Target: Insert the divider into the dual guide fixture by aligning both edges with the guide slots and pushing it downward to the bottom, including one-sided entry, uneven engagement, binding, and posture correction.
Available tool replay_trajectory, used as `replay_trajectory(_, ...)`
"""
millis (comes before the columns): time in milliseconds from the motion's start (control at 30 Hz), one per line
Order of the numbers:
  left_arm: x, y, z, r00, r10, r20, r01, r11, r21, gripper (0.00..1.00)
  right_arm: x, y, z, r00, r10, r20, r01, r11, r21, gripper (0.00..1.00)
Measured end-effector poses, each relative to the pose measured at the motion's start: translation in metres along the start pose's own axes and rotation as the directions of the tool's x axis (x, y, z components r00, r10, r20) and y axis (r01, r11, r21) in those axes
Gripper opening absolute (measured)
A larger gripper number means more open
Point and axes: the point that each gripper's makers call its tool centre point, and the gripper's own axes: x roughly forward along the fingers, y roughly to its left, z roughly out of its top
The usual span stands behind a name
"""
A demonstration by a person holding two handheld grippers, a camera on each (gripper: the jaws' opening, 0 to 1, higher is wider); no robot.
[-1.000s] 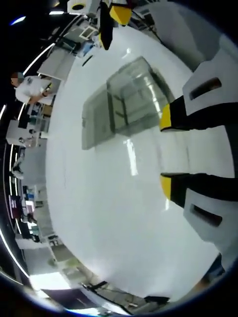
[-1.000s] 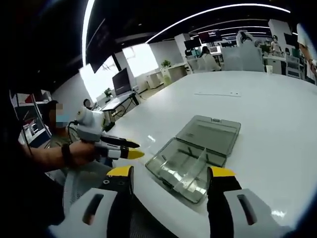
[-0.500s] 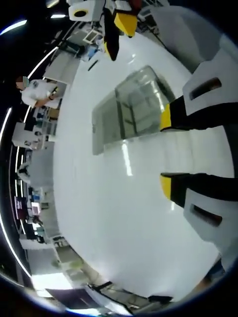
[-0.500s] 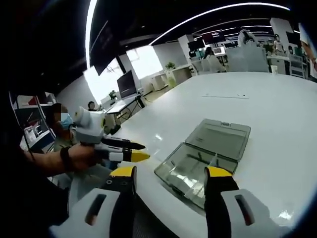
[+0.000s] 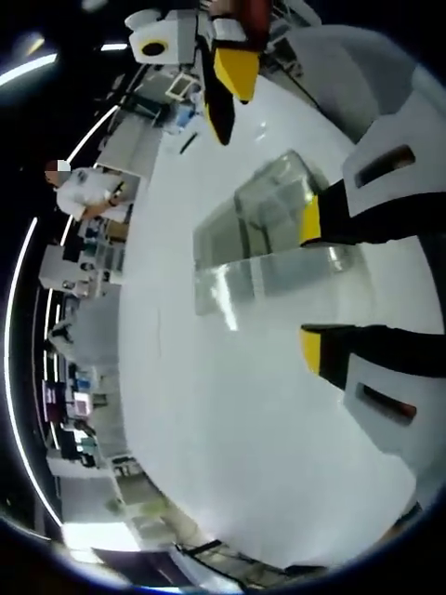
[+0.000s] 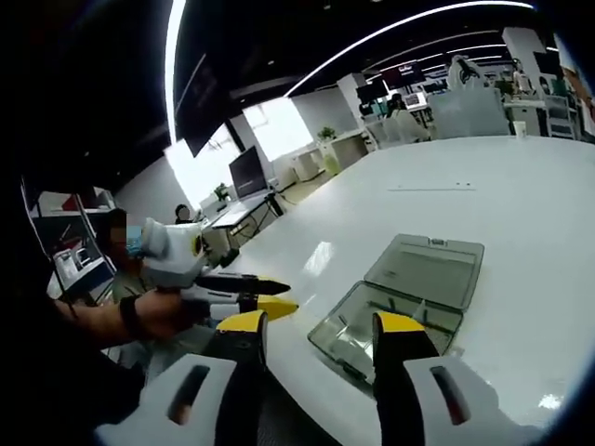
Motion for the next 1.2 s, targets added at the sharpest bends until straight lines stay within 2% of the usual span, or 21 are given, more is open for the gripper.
replay_trajectory(200,-0.004,-0.013,0.007,0.998,-0.045,0.041,0.045,0.999,0.002,0.31,0.001,0.004,0.003,1.000,0.025,0.008,-0.025,0.999,0.027,0.37)
replay_trajectory(367,-0.008,-0.030,0.016,0.991,-0.106,0.084,0.106,0.994,0.004,0.31,0.002,0.006,0.011,0.999,0.036,0.038,-0.038,0.998,0.043,0.31)
replay_trajectory(467,-0.008,-0.035,0.017,0.991,-0.103,0.089,0.102,0.995,0.009,0.31,0.005,0.009,0.010,0.998,0.057,0.027,-0.058,0.997,0.050,0.27)
replay_trajectory(533,-0.008,-0.040,0.022,0.986,-0.120,0.116,0.121,0.993,0.005,0.31,0.006,0.010,0.009,0.998,0.059,0.021,-0.060,0.997,0.045,0.27)
replay_trajectory(867,-0.008,-0.055,0.029,0.975,-0.176,0.136,0.178,0.984,-0.005,0.31,0.009,0.013,0.012,0.996,0.078,0.037,-0.080,0.995,0.064,0.25)
replay_trajectory(1200,-0.012,-0.075,0.034,0.956,-0.242,0.164,0.244,0.970,0.008,0.31,0.011,0.008,0.019,0.995,0.065,0.072,-0.072,0.993,0.098,0.18)
